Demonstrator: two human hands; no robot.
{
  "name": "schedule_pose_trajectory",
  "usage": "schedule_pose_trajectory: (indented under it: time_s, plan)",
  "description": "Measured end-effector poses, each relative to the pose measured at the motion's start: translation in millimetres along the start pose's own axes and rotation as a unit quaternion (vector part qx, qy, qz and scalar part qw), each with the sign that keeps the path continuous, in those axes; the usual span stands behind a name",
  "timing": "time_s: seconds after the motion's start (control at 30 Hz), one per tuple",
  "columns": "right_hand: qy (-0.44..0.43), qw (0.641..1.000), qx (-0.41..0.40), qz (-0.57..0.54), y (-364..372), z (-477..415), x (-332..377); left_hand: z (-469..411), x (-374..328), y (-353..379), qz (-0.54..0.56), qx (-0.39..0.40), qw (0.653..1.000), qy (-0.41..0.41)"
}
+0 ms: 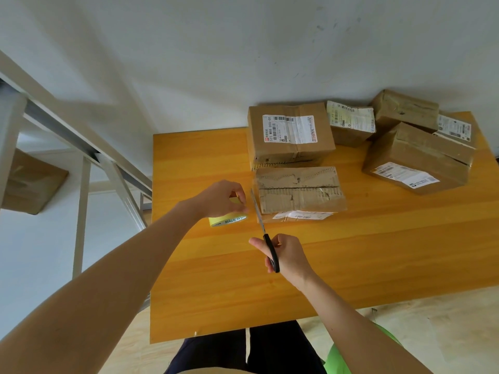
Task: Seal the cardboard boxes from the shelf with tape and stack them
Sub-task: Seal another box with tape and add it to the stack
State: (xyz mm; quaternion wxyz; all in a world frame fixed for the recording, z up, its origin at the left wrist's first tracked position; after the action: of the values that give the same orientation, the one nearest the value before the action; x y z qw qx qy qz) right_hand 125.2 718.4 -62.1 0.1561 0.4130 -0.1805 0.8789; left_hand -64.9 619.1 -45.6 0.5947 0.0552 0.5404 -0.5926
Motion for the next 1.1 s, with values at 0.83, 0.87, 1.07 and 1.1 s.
schedule_pose_trajectory:
  time_s: [0.83,0.87,1.07,1.1]
  plan:
    - [-0.074,0.952,-0.052,0.294,-23.2,-0.3,-7.7,30.6,23.5,-0.5,-0.1,-0.088,0.991,-0.003]
    - [-0.081,0.941,-0.055,0.323,-24.7,0.2,-8.7,31.0,23.7,0.1,-0.096,-0.092,0.991,-0.006]
    - [-0.082,0.894,-0.04,0.439,-30.5,-1.0,-17.1,34.2,23.9,5.1,-0.099,-0.109,0.989,-0.022]
    - [-0.088,0.882,-0.043,0.461,-31.0,-1.5,-18.4,34.7,23.7,6.2,-0.108,-0.107,0.988,-0.026]
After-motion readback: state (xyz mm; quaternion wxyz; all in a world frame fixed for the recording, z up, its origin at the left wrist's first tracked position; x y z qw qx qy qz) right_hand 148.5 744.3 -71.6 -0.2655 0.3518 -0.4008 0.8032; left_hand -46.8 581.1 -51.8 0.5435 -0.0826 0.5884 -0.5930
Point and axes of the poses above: each hand's wrist, its own z-axis away from the middle knuckle, its own y-axis out of the palm, x = y × z, the point moved 2 cm from there along -z, towards the middle knuckle, and after that the axes turned 7 degrees about -x, right-handed, at the moved point
